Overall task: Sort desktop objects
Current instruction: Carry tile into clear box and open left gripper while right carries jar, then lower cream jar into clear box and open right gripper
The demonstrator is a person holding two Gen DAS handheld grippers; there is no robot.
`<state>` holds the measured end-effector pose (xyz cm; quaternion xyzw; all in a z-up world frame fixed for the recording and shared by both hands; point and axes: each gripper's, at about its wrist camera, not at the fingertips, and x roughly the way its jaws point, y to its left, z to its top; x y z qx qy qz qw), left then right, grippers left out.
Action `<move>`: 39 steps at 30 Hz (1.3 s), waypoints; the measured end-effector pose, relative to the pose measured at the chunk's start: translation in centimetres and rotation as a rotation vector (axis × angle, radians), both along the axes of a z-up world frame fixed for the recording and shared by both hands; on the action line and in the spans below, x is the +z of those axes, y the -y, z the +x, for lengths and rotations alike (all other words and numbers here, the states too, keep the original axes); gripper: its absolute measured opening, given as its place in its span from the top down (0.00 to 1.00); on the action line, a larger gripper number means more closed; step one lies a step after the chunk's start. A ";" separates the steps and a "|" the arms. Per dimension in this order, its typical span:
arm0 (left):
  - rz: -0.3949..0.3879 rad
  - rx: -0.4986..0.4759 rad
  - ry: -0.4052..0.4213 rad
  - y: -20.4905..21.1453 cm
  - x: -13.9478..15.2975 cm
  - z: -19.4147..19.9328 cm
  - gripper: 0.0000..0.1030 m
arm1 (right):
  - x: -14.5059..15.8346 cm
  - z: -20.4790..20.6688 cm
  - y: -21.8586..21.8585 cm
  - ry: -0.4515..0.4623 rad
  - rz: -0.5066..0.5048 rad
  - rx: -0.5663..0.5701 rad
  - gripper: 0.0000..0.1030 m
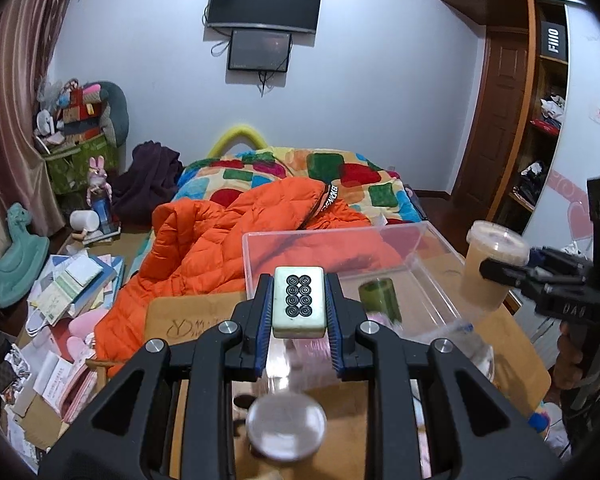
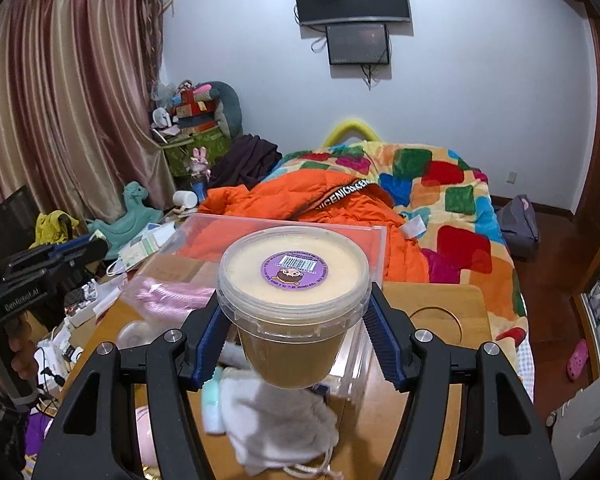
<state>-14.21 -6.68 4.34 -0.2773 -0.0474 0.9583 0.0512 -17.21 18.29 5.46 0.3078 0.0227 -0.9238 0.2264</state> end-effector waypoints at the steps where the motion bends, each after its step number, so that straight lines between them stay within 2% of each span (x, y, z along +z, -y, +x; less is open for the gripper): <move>1: 0.000 0.001 0.006 0.0 0.0 -0.6 0.77 | -0.3 -0.5 0.1 0.007 0.005 -0.003 0.41; 8: -0.048 -0.019 0.091 -1.0 -1.7 -5.4 0.77 | -2.7 -3.5 1.1 0.070 0.053 -0.007 0.41; 16: -0.090 -0.049 0.201 -2.3 -4.7 -8.6 0.77 | -4.5 -4.3 2.6 0.098 0.128 0.017 0.41; 20: -0.070 -0.052 0.215 -2.3 -4.9 -9.0 0.77 | -5.1 -4.4 3.3 0.098 0.161 0.022 0.41; 30: -0.089 -0.045 0.215 -2.7 -4.6 -8.7 0.77 | -5.6 -4.5 4.5 0.122 0.219 0.026 0.40; 33: -0.104 -0.046 0.193 -3.0 -3.9 -7.9 0.71 | -5.4 -4.6 4.5 0.139 0.220 0.021 0.40; 37: -0.125 -0.050 0.154 -3.5 -2.7 -6.9 0.53 | -5.3 -4.3 4.3 0.157 0.216 0.025 0.40; 39: -0.133 -0.049 0.135 -3.7 -2.1 -6.3 0.51 | -5.3 -4.2 4.2 0.169 0.216 0.025 0.40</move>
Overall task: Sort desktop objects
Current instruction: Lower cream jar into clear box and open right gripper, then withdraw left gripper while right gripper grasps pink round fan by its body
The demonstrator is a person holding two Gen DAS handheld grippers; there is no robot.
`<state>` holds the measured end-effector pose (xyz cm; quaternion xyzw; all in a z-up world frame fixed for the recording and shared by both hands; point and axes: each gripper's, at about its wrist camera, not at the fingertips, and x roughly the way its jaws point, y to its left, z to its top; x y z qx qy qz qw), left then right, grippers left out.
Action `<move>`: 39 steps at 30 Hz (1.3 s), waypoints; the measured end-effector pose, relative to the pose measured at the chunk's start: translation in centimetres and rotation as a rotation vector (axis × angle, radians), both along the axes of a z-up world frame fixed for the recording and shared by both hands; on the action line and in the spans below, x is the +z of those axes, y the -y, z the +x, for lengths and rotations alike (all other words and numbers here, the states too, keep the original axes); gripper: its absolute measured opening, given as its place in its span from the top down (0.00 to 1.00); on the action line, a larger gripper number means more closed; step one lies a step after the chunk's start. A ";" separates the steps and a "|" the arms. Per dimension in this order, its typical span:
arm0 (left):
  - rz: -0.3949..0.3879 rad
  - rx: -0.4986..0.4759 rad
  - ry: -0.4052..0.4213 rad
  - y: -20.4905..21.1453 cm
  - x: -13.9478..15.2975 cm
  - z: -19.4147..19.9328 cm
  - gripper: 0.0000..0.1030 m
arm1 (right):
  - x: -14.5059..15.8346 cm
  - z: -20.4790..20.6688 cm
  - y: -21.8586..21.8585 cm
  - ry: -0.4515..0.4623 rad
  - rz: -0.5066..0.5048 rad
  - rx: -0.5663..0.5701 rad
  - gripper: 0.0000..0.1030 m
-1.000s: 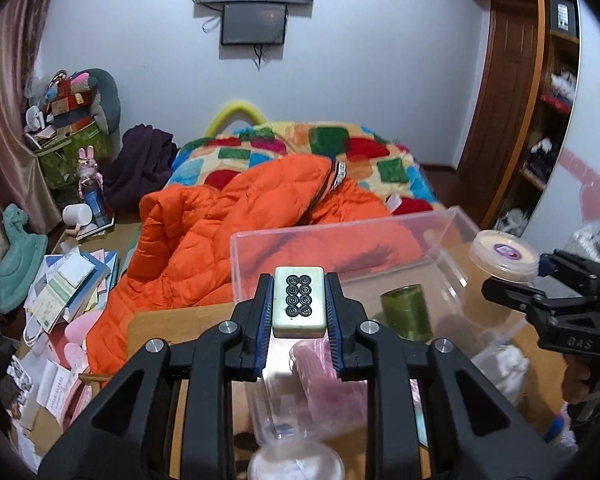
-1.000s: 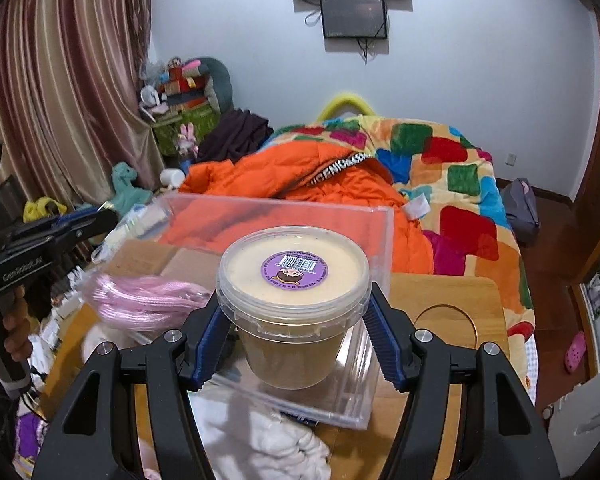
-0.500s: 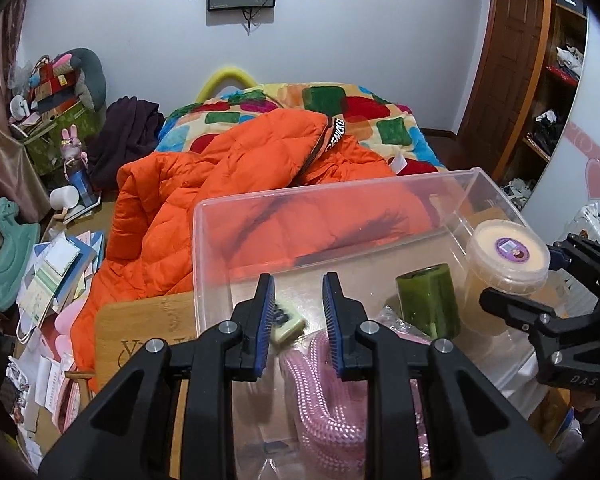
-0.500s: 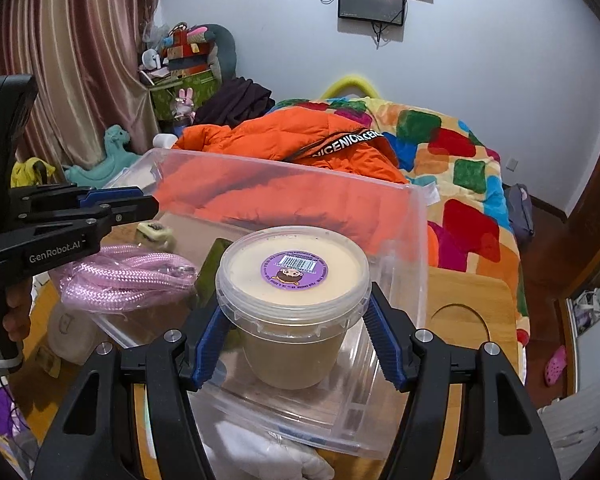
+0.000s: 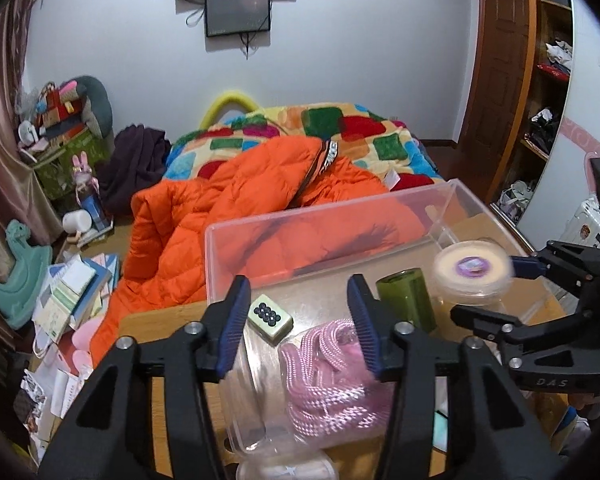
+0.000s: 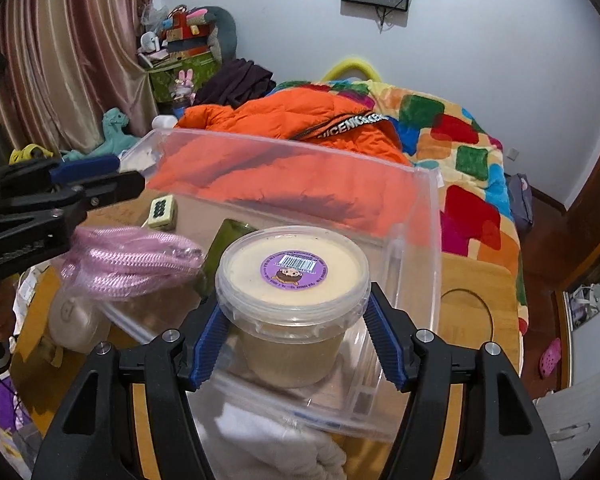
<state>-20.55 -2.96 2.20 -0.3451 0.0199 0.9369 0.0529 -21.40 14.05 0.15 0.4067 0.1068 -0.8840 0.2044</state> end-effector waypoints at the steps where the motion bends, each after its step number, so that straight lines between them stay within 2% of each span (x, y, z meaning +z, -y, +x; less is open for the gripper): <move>1: 0.001 -0.002 -0.005 -0.1 0.2 0.2 0.51 | 0.1 0.1 0.0 -0.001 -0.001 -0.004 0.40; 3: 0.006 -0.010 -0.011 -0.2 0.7 0.8 0.48 | 0.4 0.5 0.0 -0.002 -0.003 0.004 0.40; 5: 0.002 -0.011 -0.025 -0.2 1.1 1.4 0.41 | 0.7 1.1 0.0 -0.010 -0.003 0.005 0.38; 8: -0.005 -0.011 -0.050 -0.3 1.8 2.5 0.39 | 1.7 2.4 0.0 -0.084 0.027 -0.014 0.21; 12: 0.005 -0.014 -0.069 -0.2 2.7 3.8 0.33 | 3.1 4.2 -0.4 -0.128 0.009 -0.006 0.21; 17: 0.010 -0.009 -0.123 -0.2 3.6 6.6 0.11 | 3.8 6.7 -1.2 -0.138 -0.030 -0.003 0.21; 21: -0.028 -0.008 -0.173 -0.8 3.7 9.5 0.09 | 3.7 9.4 -1.3 -0.143 -0.041 0.025 0.20; 27: -0.055 -0.001 -0.195 -0.9 2.9 14.0 0.07 | 2.8 13.9 -1.2 -0.137 -0.078 0.080 0.19; 34: -0.084 0.002 -0.159 -0.7 -0.3 18.9 0.06 | 0.4 18.3 -0.6 -0.095 -0.117 0.151 0.19; 39: -0.088 -0.025 -0.083 -1.2 -3.7 21.7 0.06 | -2.1 20.0 0.2 -0.047 -0.116 0.187 0.19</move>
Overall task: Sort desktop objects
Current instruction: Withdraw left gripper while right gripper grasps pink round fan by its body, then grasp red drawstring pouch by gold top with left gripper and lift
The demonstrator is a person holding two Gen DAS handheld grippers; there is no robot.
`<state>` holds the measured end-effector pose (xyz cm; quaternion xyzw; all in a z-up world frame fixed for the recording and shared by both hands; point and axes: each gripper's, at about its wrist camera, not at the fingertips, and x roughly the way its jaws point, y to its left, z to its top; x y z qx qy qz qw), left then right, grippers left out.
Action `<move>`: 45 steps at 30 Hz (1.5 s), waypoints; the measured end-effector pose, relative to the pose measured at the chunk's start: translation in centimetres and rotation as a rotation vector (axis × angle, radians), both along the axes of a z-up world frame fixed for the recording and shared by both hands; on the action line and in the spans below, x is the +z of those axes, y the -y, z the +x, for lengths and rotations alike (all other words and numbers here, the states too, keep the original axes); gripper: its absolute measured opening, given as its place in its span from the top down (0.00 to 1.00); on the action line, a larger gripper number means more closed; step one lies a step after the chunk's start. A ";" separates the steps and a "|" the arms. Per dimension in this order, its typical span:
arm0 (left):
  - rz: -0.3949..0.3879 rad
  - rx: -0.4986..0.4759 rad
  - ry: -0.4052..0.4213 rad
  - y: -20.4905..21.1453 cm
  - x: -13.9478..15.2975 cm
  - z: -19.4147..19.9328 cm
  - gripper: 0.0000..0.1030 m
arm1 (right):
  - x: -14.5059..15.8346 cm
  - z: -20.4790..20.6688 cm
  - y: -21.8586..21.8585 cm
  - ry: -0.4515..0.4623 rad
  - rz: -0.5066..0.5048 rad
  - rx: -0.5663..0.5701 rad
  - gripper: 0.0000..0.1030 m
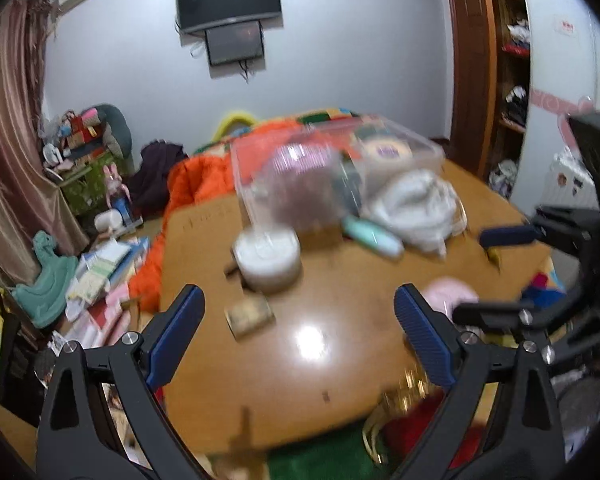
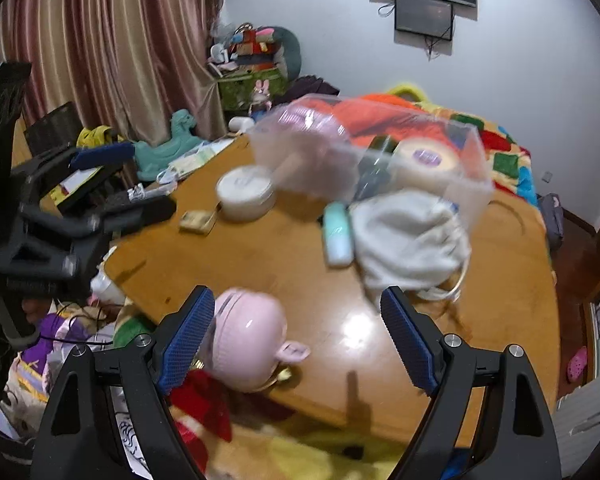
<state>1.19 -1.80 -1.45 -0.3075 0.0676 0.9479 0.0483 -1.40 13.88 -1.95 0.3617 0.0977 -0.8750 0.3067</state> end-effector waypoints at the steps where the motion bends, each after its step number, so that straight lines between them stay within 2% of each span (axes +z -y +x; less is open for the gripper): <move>1: 0.000 -0.002 0.013 -0.2 -0.7 0.6 0.06 | -0.4 0.1 0.1 0.010 -0.001 0.008 0.19; 7: 0.056 -0.035 0.088 -1.1 -3.6 3.2 0.06 | -2.5 0.0 1.0 0.045 0.009 0.019 0.22; 9: 0.075 -0.049 0.104 -1.3 -4.2 3.9 0.06 | -2.9 0.1 1.3 0.043 0.024 0.024 0.28; 12: 0.089 -0.065 0.129 -1.8 -5.1 4.4 0.06 | -3.5 0.3 1.6 0.049 0.039 0.035 0.43; 18: 0.129 -0.089 0.205 -3.1 -7.2 3.5 0.06 | -3.5 0.3 1.2 0.035 0.019 0.024 0.43; 21: 0.111 -0.098 0.176 -4.2 -7.2 3.3 0.06 | -3.5 0.4 0.8 0.026 0.013 0.015 0.43; 25: 0.125 -0.139 0.181 -5.5 -7.1 3.2 0.08 | -3.1 0.3 0.2 0.023 -0.007 -0.003 0.43; 29: 0.138 -0.150 0.201 -5.9 -7.0 3.7 0.23 | -2.6 0.2 -0.7 0.024 -0.039 -0.017 0.44; 31: 0.172 -0.146 0.232 -5.5 -7.2 3.8 0.24 | -2.5 0.2 -1.0 0.026 -0.050 -0.016 0.44; 34: 0.241 -0.124 0.306 -4.6 -8.2 3.5 0.34 | -2.7 0.2 -1.1 0.026 -0.049 -0.021 0.44; 40: 0.332 -0.114 0.386 -4.4 -9.7 2.0 0.37 | -2.5 0.2 -1.5 0.037 -0.076 -0.023 0.44; 42: 0.376 -0.108 0.405 -4.2 -10.0 1.3 0.43 | -2.3 0.2 -1.8 0.037 -0.090 -0.025 0.44; 44: 0.408 -0.098 0.417 -3.9 -10.2 0.9 0.61 | -2.1 0.2 -2.2 0.028 -0.102 -0.035 0.44; 45: 0.420 -0.098 0.417 -3.9 -10.2 0.9 0.64 | -2.0 0.2 -2.3 0.025 -0.105 -0.038 0.44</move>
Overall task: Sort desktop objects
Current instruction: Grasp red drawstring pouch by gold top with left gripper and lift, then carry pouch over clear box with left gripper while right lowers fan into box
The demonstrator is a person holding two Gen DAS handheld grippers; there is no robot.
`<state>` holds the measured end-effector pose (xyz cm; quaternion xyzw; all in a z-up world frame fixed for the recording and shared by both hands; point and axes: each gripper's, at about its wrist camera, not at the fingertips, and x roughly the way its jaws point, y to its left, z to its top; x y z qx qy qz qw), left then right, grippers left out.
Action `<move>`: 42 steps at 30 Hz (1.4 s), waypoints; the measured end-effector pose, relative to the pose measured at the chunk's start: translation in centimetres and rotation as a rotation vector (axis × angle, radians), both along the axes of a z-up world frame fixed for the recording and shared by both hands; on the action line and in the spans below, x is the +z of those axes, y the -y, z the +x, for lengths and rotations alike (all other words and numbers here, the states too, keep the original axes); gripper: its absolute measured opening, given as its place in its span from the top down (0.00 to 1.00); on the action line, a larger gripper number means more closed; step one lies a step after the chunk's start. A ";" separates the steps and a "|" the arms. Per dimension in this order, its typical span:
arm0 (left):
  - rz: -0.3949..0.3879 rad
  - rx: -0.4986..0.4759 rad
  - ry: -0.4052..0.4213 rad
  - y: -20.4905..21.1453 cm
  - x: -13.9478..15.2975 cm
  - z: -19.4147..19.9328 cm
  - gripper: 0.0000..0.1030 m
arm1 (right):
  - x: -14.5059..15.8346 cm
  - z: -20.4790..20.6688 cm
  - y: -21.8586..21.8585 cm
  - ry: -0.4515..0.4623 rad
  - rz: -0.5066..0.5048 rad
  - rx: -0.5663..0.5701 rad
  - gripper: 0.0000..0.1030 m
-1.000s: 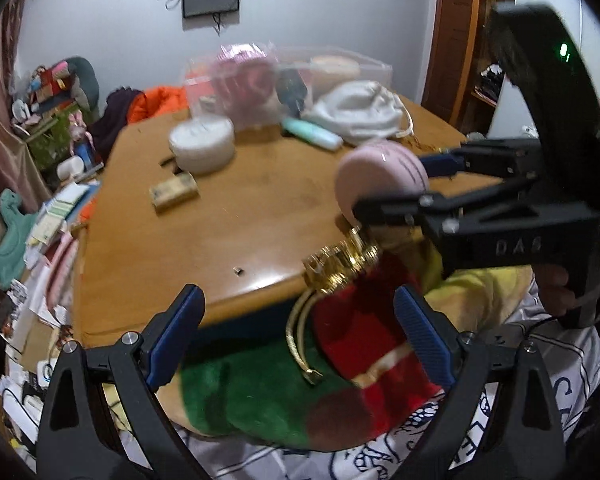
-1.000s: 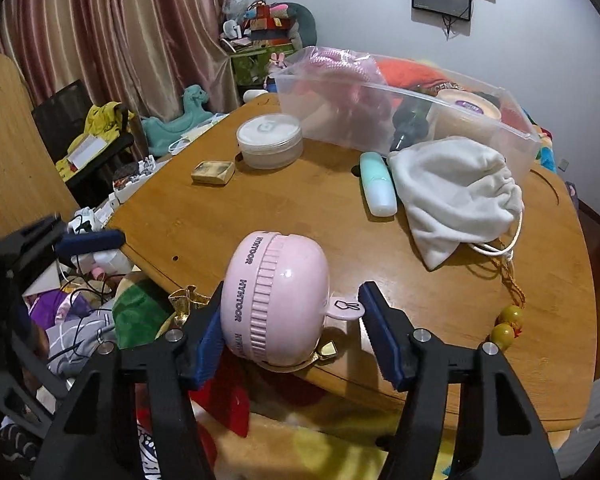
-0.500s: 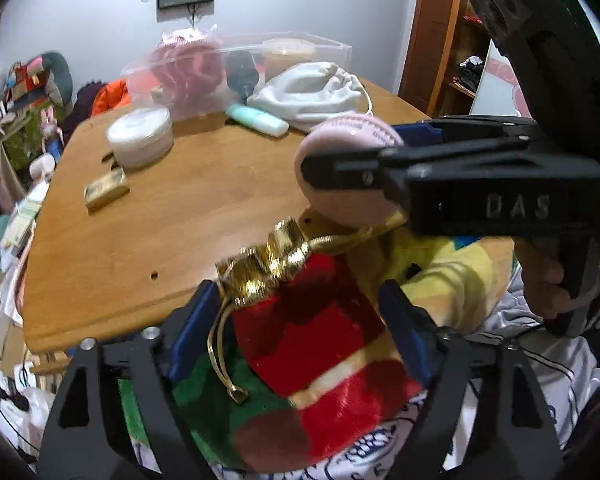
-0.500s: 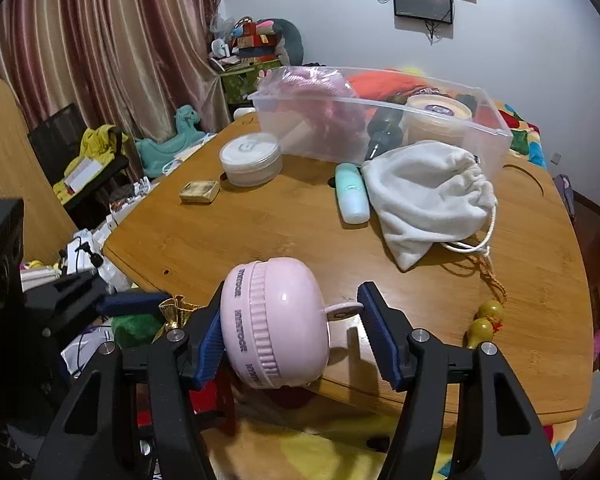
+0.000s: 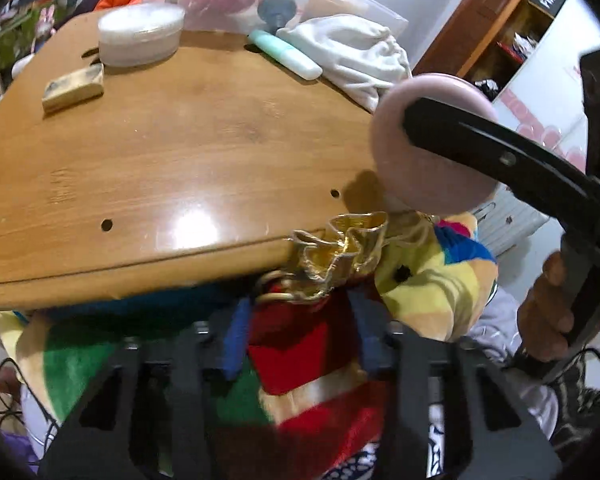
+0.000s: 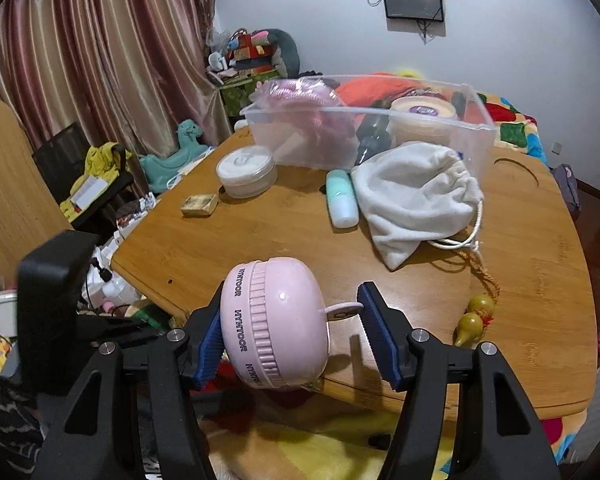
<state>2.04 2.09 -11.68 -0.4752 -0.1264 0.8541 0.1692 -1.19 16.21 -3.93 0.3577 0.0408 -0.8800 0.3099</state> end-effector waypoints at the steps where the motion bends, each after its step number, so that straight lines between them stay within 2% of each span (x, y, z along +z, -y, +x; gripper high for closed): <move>1: 0.003 0.003 -0.002 0.0 0.0 0.1 0.69 | 0.1 0.1 -0.1 -0.004 -0.003 -0.004 0.44; 9: -0.051 0.014 -0.077 -0.1 1.4 2.7 0.88 | 0.8 0.1 -0.9 -0.027 -0.016 -0.022 0.44; 11: -0.069 0.015 -0.111 -0.2 2.3 3.0 0.90 | 1.0 0.1 -1.1 -0.023 -0.023 -0.023 0.44; 19: -0.127 0.058 -0.233 1.0 6.1 2.8 0.91 | 2.1 0.2 -1.8 -0.044 -0.045 -0.036 0.44; 32: -0.235 0.166 -0.429 2.6 11.4 -0.2 0.91 | 5.6 -0.8 -3.6 -0.131 -0.029 -0.085 0.44; 42: -0.250 0.220 -0.507 4.3 14.0 -3.2 0.91 | 8.2 -3.2 -4.2 -0.188 -0.021 -0.115 0.44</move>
